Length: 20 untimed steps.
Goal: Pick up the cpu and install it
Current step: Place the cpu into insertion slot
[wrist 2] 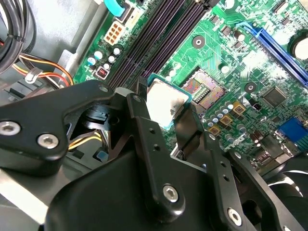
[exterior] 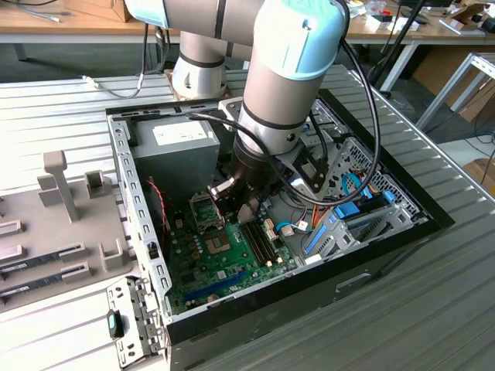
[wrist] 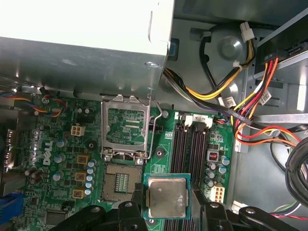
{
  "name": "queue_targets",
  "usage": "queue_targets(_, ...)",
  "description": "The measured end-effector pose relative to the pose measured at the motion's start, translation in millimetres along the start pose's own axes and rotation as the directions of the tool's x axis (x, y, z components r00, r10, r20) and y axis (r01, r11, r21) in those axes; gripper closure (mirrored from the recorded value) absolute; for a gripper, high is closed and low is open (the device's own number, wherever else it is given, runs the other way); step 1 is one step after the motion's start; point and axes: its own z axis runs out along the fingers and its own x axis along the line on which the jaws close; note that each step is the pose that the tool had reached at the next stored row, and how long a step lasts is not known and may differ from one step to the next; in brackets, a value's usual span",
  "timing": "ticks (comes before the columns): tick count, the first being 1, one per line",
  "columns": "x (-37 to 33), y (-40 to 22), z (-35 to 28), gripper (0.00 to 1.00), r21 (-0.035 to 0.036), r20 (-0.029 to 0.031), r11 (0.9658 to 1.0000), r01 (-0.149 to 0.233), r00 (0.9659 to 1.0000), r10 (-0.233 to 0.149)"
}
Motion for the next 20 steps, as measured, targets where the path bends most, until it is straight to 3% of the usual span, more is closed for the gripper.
queue_targets(15, 0.7, -2.0, 3.1, 0.53, -0.0001, 0.0, 1.0, 0.0, 1.0, 0.0)
queue_targets(17, 1.9, -1.9, 3.1, 0.53, -0.0001, 0.0001, 1.0, 0.0, 1.0, 0.0)
queue_targets(20, 9.9, -1.1, 2.8, 0.53, 0.0001, 0.0, 1.0, -0.001, 1.0, 0.001)
